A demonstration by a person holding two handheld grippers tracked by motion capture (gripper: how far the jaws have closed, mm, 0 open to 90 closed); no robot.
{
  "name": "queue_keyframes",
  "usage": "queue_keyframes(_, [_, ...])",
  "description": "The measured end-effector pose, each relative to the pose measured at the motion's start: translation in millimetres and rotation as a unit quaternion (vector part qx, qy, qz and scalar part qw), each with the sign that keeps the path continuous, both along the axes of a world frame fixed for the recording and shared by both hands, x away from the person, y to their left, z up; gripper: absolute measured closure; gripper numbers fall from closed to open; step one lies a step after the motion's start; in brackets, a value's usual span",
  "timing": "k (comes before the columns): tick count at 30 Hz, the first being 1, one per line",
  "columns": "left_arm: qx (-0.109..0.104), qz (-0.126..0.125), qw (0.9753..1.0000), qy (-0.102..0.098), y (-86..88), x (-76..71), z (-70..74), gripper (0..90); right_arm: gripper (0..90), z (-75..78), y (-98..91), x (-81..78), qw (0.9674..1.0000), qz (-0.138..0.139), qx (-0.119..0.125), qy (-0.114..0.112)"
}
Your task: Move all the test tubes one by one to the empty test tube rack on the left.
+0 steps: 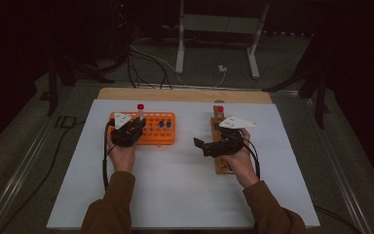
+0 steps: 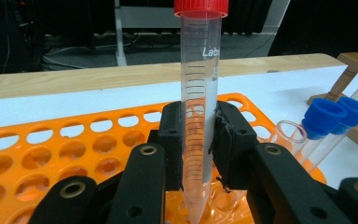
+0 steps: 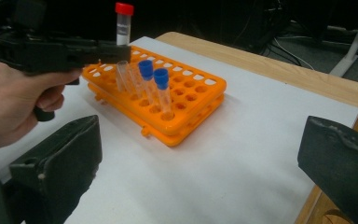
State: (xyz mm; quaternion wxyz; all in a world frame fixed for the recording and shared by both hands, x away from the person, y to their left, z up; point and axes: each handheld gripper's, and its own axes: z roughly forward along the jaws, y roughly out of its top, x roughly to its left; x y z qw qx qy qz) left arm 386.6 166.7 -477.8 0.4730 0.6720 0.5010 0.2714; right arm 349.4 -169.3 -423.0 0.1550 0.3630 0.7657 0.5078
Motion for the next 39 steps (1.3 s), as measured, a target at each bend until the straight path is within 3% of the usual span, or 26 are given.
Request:
queue_keyframes(4, [-0.003, 0.002, 1.0, -0.001, 1.7, 1.8, -2.1, 74.5, 0.3, 0.1, -0.9, -0.1, 1.0, -0.001, 0.001, 0.001])
queue_keyframes(10, [0.012, -0.003, 0.9999, 0.011, 3.9, -4.7, -9.8, 74.5, 0.3, -0.6, -1.4, -0.2, 1.0, -0.001, 0.002, 0.002])
queue_keyframes(16, [0.054, -0.021, 0.9981, 0.022, -0.1, -11.4, -14.7, 74.5, 0.3, -2.9, 1.9, -0.3, 1.0, 0.002, 0.001, 0.003])
queue_keyframes(25, [0.075, -0.031, 0.9959, 0.042, -0.9, -14.1, -21.7, 74.5, 0.3, -3.5, 3.6, 0.0, 1.0, 0.004, -0.002, 0.003])
queue_keyframes(32, [0.058, -0.034, 0.9967, 0.046, 1.0, -14.9, -21.9, 72.6, 0.3, -2.5, 2.3, 0.3, 1.0, 0.002, -0.006, 0.001])
queue_keyframes(39, [0.038, -0.026, 0.9977, 0.051, 7.4, -24.1, -19.7, 53.3, 0.3, -2.1, -2.1, 3.5, 0.9998, -0.004, -0.017, -0.001])
